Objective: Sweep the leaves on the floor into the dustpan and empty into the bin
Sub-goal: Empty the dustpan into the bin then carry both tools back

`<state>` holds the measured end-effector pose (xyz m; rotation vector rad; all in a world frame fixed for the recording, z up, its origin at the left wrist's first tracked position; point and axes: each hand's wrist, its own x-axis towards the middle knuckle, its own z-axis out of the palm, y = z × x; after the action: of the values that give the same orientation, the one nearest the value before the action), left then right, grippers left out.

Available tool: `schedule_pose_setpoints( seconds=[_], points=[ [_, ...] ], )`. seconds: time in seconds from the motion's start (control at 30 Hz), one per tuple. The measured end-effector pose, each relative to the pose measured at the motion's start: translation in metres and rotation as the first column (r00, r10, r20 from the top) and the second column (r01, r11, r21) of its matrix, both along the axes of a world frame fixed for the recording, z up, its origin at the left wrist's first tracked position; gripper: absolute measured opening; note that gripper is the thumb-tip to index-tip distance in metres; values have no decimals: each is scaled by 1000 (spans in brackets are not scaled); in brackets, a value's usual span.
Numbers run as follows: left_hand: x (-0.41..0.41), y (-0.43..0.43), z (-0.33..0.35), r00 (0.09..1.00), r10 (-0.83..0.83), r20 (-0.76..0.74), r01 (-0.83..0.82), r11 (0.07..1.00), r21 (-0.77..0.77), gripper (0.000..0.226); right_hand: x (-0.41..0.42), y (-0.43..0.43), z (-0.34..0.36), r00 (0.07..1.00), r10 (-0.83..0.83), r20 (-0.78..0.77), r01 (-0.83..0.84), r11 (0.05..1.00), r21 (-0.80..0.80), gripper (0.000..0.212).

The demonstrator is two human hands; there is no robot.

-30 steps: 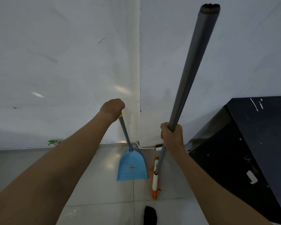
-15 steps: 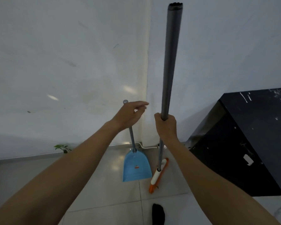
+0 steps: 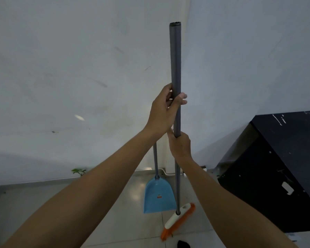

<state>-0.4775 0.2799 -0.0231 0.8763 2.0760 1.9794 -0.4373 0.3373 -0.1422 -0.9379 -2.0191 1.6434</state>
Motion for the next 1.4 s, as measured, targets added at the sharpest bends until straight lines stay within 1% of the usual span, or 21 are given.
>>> schedule_pose_setpoints(
  seconds=[0.1,0.2,0.33,0.43,0.5,0.6,0.7,0.8,0.9,1.0,1.1,1.2,1.33,1.4],
  points=[
    [-11,4,-3,1000,5,-22,-6,999,-38,38,-8,3,-6,998,67,14,-67,998,-16,31],
    [-25,8,-12,999,-4,-33,2,998,-59,37,-17,9,-14,980,188,70,-185,982,-47,23],
    [-40,9,-34,997,-12,-78,3,994,-114,34,-27,17,-29,936,306,174,-300,952,-58,29],
    [-54,12,-46,995,27,-94,-40,989,-144,38,-37,25,-34,912,353,207,-350,935,-52,24],
    [-65,17,-47,994,75,-73,-85,986,-144,42,-48,32,-35,908,361,212,-372,928,13,21],
    [-81,26,-44,991,133,-29,-136,977,-162,43,-64,45,-37,899,357,254,-398,908,130,21],
    [-96,35,-43,981,195,9,-189,959,-211,40,-77,55,-42,887,359,290,-419,889,181,21],
    [-109,44,-42,967,255,-20,-251,932,-261,35,-87,62,-44,875,374,307,-450,862,234,18],
    [-118,50,-44,958,285,3,-272,915,-297,33,-94,69,-43,867,375,328,-466,842,270,24],
    [-121,52,-51,956,287,57,-252,906,-339,33,-100,80,-42,871,352,342,-451,849,275,29],
    [-118,53,-55,966,245,78,-199,906,-373,35,-102,88,-41,861,364,355,-467,843,267,31],
    [-115,51,-56,973,204,105,-152,916,-372,40,-101,88,-42,859,371,353,-471,843,259,31],
    [-109,46,-55,980,174,93,-127,915,-383,41,-98,86,-39,863,380,334,-467,851,240,31],
    [-106,43,-55,984,161,70,-120,908,-401,41,-94,85,-34,857,403,321,-482,848,222,36]
  ],
)
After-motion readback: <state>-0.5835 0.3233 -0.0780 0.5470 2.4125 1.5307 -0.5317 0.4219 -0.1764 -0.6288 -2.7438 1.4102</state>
